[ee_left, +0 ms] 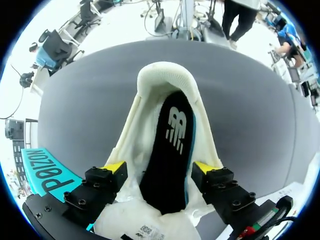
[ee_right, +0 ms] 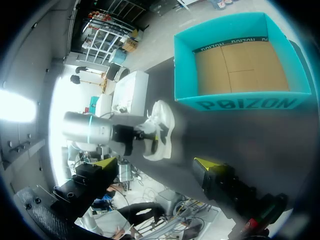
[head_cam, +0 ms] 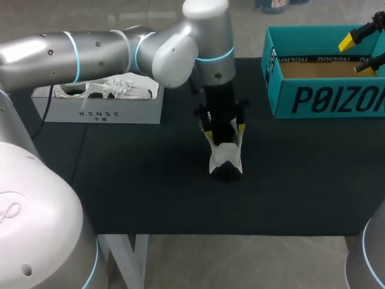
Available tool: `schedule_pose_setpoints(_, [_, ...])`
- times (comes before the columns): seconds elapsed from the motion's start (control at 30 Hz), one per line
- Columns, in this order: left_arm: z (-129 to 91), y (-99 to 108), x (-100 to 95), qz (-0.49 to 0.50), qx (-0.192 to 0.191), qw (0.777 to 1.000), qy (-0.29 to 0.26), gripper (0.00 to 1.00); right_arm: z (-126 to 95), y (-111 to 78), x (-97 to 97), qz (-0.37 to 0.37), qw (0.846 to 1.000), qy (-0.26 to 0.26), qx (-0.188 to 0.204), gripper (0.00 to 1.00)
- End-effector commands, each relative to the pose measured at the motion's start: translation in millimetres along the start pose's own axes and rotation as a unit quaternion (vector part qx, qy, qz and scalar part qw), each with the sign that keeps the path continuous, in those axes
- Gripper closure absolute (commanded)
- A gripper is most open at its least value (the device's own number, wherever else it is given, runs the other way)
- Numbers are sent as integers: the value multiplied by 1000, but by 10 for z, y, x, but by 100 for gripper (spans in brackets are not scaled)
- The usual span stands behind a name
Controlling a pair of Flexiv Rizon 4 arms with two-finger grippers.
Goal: Take the shoe out of the shoebox, open the shoe tongue, remove and reinsert the insole, then place the shoe into the shoebox
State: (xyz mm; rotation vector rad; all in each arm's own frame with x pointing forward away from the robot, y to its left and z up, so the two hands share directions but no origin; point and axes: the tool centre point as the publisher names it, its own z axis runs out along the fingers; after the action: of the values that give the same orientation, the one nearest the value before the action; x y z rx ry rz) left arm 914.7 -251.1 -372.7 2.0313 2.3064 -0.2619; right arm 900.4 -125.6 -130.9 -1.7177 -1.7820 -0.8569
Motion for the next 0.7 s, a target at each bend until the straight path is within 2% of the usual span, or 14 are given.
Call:
schedule_pose_setpoints(0.03, [-81, -31, 2, 1, -6, 1000, 11, 0, 0, 3, -1, 0, 1000, -1, 1, 0])
schedule_pose_setpoints(0.37, [-180, 19, -29, 4, -20, 999, 33, 0, 0, 3, -1, 0, 1000, -1, 1, 0])
schedule_pose_setpoints(0.7, [-527, 215, 75, -20, -51, 998, 28, 0, 0, 3, -1, 0, 1000, -1, 1, 0])
